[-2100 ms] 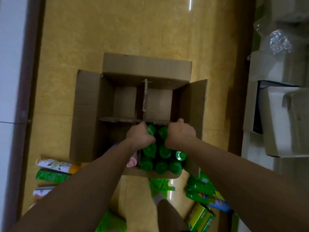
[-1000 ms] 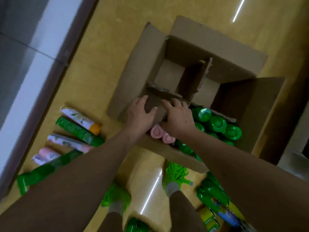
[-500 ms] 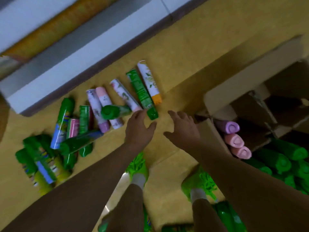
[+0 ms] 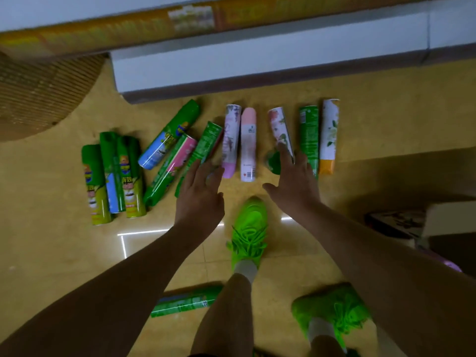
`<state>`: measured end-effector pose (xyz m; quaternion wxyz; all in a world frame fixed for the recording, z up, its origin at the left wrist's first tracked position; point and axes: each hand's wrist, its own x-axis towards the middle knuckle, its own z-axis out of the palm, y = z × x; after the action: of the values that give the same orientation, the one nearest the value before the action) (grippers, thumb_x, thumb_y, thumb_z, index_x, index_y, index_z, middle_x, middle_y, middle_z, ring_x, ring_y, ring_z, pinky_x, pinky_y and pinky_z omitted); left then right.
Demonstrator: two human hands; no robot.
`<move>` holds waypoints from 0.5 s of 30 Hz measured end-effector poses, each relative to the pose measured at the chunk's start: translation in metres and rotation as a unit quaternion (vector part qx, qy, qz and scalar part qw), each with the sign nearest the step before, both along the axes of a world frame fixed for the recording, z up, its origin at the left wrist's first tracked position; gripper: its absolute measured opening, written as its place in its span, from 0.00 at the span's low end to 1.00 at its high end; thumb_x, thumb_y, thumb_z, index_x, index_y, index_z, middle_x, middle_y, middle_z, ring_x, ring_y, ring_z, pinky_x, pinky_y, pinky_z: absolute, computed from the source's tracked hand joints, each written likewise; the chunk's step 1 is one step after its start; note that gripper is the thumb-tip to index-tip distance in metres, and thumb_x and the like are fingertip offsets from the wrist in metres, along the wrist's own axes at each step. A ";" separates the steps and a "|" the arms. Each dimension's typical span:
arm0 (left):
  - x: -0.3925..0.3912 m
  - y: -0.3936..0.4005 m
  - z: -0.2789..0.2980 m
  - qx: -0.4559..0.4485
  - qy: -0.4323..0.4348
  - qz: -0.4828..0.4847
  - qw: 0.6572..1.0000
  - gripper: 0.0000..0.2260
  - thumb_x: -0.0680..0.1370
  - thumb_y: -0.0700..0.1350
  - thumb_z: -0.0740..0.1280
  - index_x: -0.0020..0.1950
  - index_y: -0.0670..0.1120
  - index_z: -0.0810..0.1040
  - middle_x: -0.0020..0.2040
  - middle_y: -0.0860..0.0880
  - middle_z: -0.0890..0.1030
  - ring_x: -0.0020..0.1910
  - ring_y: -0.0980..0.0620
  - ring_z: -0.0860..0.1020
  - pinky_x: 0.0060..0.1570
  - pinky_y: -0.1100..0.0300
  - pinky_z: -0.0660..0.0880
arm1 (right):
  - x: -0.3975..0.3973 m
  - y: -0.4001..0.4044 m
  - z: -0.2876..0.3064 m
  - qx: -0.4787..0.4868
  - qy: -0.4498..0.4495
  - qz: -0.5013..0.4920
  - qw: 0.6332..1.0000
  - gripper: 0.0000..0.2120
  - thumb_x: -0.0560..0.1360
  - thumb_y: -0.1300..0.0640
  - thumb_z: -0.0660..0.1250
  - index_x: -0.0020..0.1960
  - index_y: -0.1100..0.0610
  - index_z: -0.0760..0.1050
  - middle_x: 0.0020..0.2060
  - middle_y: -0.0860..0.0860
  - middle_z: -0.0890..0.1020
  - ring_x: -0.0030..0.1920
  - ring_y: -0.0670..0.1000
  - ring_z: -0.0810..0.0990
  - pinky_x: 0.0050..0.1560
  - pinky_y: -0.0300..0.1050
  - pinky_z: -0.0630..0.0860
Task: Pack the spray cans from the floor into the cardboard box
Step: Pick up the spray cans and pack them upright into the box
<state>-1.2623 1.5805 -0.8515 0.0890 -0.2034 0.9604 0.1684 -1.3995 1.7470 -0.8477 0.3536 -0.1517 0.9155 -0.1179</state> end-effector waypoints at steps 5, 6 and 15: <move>-0.002 -0.032 -0.007 -0.039 -0.162 0.049 0.985 0.32 0.66 0.48 0.77 0.70 0.50 0.72 0.71 0.42 0.69 0.69 0.33 0.67 0.64 0.38 0.66 | -0.005 -0.026 -0.014 0.054 0.031 0.053 0.997 0.34 0.74 0.50 0.73 0.74 0.49 0.60 0.71 0.59 0.61 0.65 0.64 0.69 0.59 0.57 0.73; -0.003 -0.036 -0.009 -0.019 -0.198 0.071 0.977 0.31 0.67 0.46 0.76 0.69 0.51 0.71 0.70 0.42 0.70 0.66 0.34 0.69 0.60 0.40 0.70 | -0.005 -0.028 -0.018 0.060 0.033 0.054 0.996 0.30 0.74 0.52 0.72 0.72 0.50 0.63 0.70 0.59 0.63 0.63 0.64 0.70 0.57 0.56 0.74; -0.022 -0.044 0.018 0.028 -0.212 0.055 0.975 0.22 0.69 0.44 0.72 0.62 0.49 0.74 0.53 0.41 0.79 0.50 0.37 0.80 0.45 0.51 0.76 | -0.009 -0.013 0.006 0.000 0.037 0.053 0.998 0.21 0.71 0.62 0.67 0.63 0.52 0.76 0.57 0.58 0.74 0.54 0.63 0.77 0.49 0.51 0.77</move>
<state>-1.2842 1.5365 -0.8331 0.2865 -0.2841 0.9022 0.1528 -1.4087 1.7337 -0.8413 0.3254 -0.2044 0.9185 -0.0931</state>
